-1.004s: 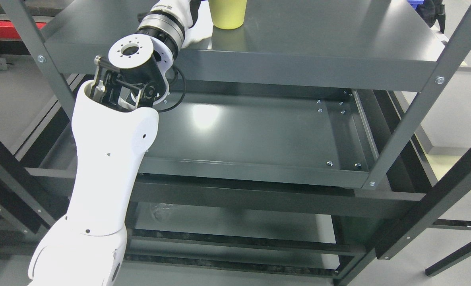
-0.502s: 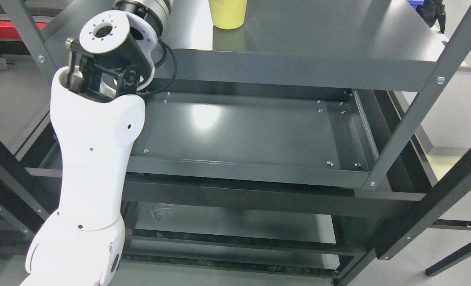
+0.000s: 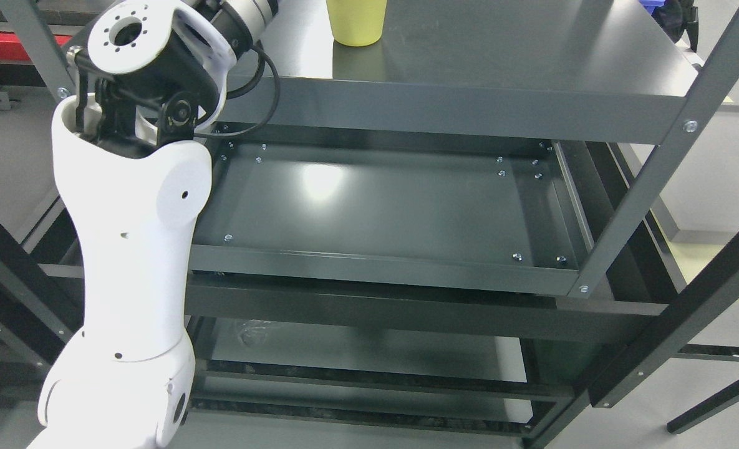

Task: Place yellow IKEA cup on middle right shelf
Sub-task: 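Set the cup down on the upper shelf and release it, then withdraw the open left hand from the shelf, lowering it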

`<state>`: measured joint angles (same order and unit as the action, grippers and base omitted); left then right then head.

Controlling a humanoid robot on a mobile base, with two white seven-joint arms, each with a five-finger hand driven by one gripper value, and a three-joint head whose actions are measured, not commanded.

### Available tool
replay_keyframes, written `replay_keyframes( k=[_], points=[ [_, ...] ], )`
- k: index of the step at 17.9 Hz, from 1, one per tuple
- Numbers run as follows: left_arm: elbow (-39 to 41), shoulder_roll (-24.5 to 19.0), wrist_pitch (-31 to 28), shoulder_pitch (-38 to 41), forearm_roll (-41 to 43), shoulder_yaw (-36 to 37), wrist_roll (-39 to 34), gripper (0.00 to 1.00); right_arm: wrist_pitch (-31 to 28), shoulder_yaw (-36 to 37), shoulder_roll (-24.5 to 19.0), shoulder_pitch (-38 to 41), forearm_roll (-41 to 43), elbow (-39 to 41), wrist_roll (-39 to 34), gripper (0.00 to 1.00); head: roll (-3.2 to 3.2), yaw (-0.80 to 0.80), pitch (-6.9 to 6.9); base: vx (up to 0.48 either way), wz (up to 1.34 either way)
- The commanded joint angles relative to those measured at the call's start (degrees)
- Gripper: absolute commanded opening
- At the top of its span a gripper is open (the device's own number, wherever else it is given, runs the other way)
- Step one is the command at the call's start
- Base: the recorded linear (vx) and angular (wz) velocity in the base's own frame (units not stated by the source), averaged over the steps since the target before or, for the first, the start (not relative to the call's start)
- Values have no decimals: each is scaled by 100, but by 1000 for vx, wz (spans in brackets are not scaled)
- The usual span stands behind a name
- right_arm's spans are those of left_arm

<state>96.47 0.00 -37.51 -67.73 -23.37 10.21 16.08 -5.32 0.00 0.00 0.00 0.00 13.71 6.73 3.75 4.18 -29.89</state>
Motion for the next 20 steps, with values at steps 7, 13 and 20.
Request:
replay_keyframes(
  k=[7, 13, 20],
  points=[
    [522, -100, 375, 769, -598, 366, 3929, 98, -5, -97, 100, 79, 141, 0, -5, 99, 0, 0, 0, 0, 0],
    [514, -100, 2050, 2866, -581, 1848, 3912, 98, -5, -97, 100, 79, 141, 0, -5, 99, 0, 0, 0, 0, 0],
    [-618, -100, 4206, 4575, 552, 1927, 2572, 99, -5, -97, 100, 79, 141, 0, -5, 99, 0, 0, 0, 0, 0]
  ],
)
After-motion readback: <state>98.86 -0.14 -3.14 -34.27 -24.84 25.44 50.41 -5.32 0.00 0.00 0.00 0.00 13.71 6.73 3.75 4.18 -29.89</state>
